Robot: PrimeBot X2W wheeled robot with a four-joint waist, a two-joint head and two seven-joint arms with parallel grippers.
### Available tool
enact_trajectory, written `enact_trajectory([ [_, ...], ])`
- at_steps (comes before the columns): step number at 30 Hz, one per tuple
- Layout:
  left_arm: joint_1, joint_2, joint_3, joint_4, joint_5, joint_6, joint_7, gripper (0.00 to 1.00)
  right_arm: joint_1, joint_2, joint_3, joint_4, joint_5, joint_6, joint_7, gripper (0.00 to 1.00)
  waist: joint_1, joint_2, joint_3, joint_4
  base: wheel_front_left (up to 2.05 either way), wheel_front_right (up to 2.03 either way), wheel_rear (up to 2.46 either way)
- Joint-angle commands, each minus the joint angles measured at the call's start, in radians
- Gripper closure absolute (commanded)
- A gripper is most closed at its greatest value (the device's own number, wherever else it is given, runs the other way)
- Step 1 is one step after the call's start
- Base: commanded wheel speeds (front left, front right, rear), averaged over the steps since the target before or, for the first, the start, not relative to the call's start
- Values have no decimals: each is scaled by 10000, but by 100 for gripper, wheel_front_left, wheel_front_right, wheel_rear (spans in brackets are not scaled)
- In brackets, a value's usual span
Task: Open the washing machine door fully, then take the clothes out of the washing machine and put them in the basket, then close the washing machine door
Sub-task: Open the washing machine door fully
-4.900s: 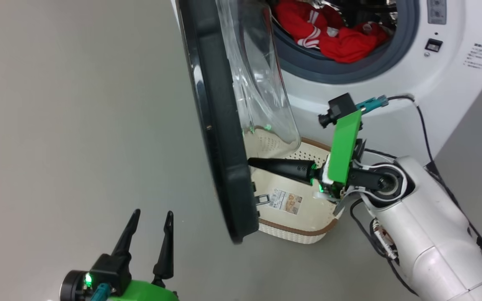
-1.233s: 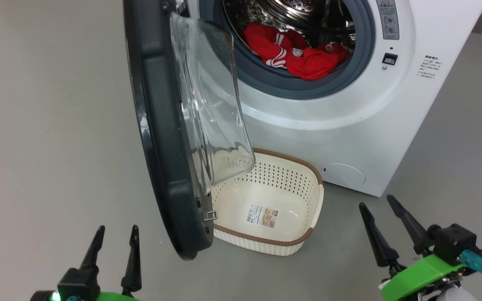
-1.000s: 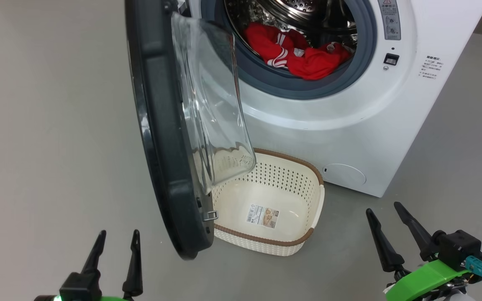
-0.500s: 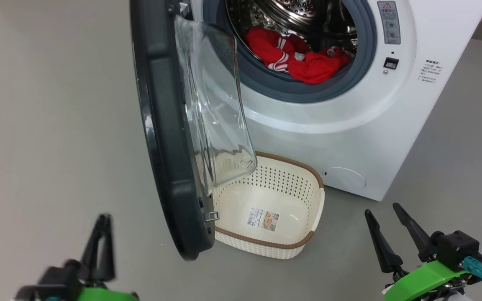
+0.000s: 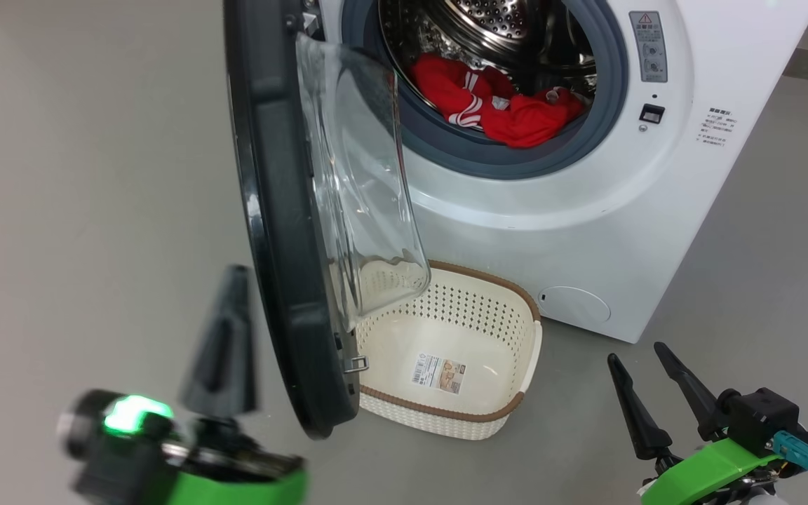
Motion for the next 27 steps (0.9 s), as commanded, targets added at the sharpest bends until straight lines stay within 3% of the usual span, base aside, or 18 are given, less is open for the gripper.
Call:
enact_trajectory([
  [1, -150, 131, -44, -297, -57, 52, -48, 100, -90, -111, 213, -254, -10, 16, -120, 0, 0, 0, 13, -21, 0, 0, 0],
  [6, -3, 131, -1596, 189, -276, -125, -48, 100, -151, -116, 267, -238, 14, 16, -120, 0, 0, 0, 69, -121, 0, 0, 0],
  [11, -64, 131, -2357, 1386, -620, -247, -48, 100, -264, -109, 351, -289, 1, 16, -120, 0, 0, 0, 164, -272, 0, 0, 0],
  [19, -418, 131, -2331, 3024, -1240, -150, -48, 100, -341, -98, 278, -347, -16, 16, -120, 0, 0, 0, 321, -423, 0, 0, 0],
  [27, -636, 131, -1824, 3684, -1574, 53, -48, 100, -346, -67, 192, -383, -36, 16, -120, 0, 0, 0, 369, -437, 0, 0, 0],
])
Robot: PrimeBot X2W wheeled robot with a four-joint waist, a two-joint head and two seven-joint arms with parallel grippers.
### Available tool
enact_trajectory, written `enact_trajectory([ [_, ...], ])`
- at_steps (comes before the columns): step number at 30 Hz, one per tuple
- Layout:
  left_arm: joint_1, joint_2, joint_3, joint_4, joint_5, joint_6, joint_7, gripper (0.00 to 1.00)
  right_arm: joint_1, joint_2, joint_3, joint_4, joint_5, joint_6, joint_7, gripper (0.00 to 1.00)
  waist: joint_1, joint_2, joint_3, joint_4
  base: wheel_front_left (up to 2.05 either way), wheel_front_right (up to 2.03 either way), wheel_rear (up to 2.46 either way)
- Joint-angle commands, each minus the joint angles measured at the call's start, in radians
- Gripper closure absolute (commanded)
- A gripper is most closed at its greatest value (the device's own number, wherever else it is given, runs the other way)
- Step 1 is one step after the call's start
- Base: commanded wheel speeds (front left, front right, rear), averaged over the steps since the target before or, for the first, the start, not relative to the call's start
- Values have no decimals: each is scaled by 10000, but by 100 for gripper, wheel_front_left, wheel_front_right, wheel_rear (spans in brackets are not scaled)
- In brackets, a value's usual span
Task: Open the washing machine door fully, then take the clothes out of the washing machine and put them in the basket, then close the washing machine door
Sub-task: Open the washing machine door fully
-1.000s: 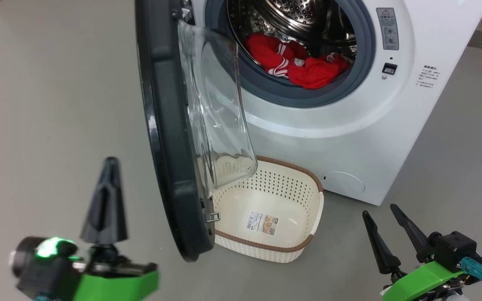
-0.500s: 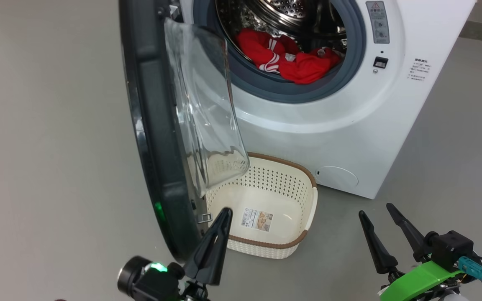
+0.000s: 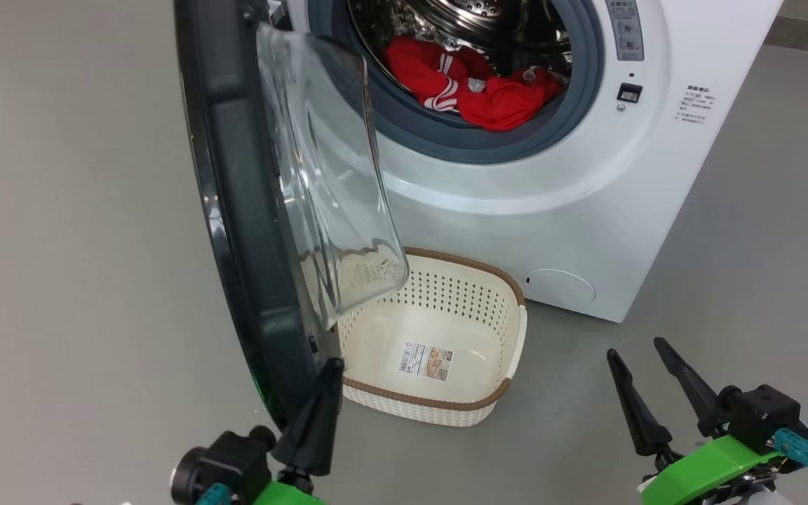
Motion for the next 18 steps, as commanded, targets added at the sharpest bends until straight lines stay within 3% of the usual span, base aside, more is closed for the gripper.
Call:
enact_trajectory([
  [1, -435, 39, 436, -124, -69, 64, -51, 100, -306, -60, 135, -285, -51, 16, -120, 0, 0, 0, 7, 15, 0, 0, 0],
  [18, -278, 39, 1928, 395, 94, 189, -51, 100, -316, -71, 95, -330, -120, 16, -120, 0, 0, 0, 102, 139, 0, 0, 0],
])
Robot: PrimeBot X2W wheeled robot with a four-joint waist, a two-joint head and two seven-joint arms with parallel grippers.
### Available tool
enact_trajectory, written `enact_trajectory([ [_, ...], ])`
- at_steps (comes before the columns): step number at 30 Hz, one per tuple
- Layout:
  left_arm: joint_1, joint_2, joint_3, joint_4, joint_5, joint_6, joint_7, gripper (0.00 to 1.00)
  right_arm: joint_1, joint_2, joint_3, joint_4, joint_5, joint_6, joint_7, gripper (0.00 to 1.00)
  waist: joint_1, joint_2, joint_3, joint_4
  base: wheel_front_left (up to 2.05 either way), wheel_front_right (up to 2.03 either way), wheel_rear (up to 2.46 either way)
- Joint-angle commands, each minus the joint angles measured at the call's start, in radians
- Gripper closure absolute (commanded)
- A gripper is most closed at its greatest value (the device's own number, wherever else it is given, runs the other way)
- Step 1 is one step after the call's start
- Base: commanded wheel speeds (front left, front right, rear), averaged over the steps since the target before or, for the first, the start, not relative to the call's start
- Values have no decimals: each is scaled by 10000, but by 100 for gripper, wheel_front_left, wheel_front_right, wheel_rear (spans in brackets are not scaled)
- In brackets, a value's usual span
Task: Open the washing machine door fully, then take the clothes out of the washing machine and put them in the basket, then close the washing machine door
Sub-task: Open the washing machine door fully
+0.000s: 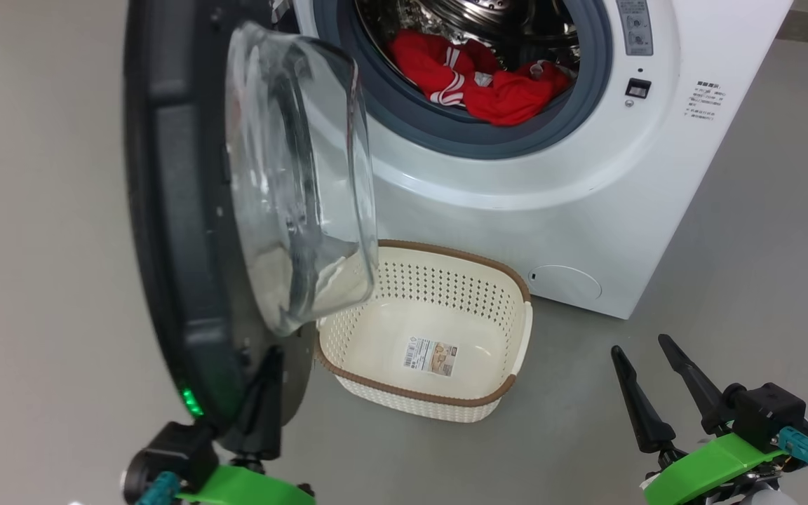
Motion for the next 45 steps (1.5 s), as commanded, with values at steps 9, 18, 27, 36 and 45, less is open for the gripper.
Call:
enact_trajectory([
  [9, -187, 220, 2189, 257, 256, 31, -51, 100, -323, -114, 276, -291, -143, 16, -120, 0, 0, 0, 195, 83, 0, 0, 0],
  [18, -753, 505, 3784, 861, 626, -342, -51, 100, -375, -238, 296, -310, -175, 16, -120, 0, 0, 0, 411, 90, 0, 0, 0],
  [27, -1708, 834, 5286, 1761, 1069, -352, -51, 100, -496, -360, 403, -275, -176, 16, -120, 0, 0, 0, 616, 32, 0, 0, 0],
  [36, -2713, 1226, 6470, 2649, 1547, -377, -51, 100, -575, -461, 436, -247, -180, 16, -120, 0, 0, 0, 882, -8, 0, 0, 0],
  [45, -3789, 1601, 7369, 3695, 1853, -391, -51, 100, -686, -526, 452, -224, -178, 16, -120, 0, 0, 0, 1179, -84, 0, 0, 0],
])
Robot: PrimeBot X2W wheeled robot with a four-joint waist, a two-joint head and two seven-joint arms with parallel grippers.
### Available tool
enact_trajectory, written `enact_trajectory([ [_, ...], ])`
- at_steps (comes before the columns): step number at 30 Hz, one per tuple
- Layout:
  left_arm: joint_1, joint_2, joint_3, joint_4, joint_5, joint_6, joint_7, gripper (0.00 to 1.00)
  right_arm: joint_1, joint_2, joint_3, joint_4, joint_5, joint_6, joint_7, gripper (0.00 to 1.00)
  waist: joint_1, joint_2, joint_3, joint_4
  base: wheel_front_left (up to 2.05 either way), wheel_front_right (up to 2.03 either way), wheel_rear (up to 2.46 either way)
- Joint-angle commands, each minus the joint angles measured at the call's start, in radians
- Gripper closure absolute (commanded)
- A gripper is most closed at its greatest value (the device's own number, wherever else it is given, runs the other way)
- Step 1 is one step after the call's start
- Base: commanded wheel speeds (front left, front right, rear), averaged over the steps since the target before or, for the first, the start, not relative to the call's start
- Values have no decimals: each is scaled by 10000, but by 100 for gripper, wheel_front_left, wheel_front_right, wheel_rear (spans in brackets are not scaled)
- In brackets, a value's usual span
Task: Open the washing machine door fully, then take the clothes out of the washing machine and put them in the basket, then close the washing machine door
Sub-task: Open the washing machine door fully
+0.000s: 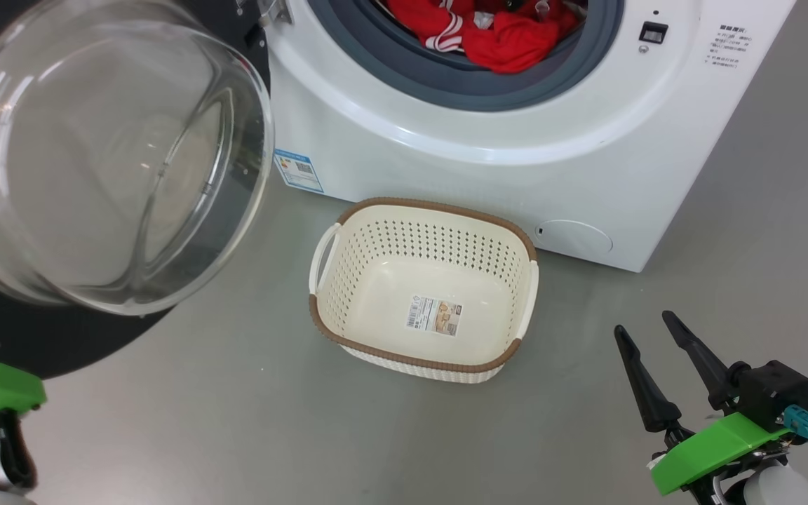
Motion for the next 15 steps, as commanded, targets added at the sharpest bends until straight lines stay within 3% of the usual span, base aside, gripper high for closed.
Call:
enact_trajectory([
  [1, -401, 653, 432, -139, 151, 58, -51, 100, -219, -108, 223, -217, -103, 16, -120, 0, 0, 0, 85, -46, 0, 0, 0],
  [15, -1391, 1337, 1433, 1276, 462, -29, -51, 100, -407, -300, 305, -209, -114, 16, -120, 0, 0, 0, 298, -337, 0, 0, 0],
])
